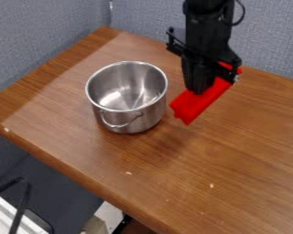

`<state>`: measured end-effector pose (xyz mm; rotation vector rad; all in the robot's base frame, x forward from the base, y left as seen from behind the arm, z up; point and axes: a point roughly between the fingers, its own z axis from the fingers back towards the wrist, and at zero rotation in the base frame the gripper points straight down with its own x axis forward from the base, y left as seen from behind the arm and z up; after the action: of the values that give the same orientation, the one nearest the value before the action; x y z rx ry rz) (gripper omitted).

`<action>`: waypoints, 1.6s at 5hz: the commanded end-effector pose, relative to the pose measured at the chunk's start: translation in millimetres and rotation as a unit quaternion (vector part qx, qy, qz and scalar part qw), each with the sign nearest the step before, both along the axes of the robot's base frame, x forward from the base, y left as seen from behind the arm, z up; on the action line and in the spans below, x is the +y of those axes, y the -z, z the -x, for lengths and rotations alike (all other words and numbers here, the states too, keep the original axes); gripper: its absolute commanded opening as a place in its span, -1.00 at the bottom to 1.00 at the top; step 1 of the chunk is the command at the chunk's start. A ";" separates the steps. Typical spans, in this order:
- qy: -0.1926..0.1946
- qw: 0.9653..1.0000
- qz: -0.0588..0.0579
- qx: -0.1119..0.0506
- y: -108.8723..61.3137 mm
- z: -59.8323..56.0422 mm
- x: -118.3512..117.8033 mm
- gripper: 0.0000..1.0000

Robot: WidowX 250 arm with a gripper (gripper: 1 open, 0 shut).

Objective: Move the red object from the metal pot to the table

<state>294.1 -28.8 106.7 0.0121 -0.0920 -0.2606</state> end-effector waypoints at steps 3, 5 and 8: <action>0.020 1.000 -0.021 -0.008 27.4 -1.1 2.9 -1.00; 0.032 0.999 -0.029 -0.013 35.2 5.9 4.6 -1.00; 0.034 0.999 -0.033 -0.007 39.8 9.3 5.8 1.00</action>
<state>282.1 -19.4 57.1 0.0674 -0.0613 -0.3103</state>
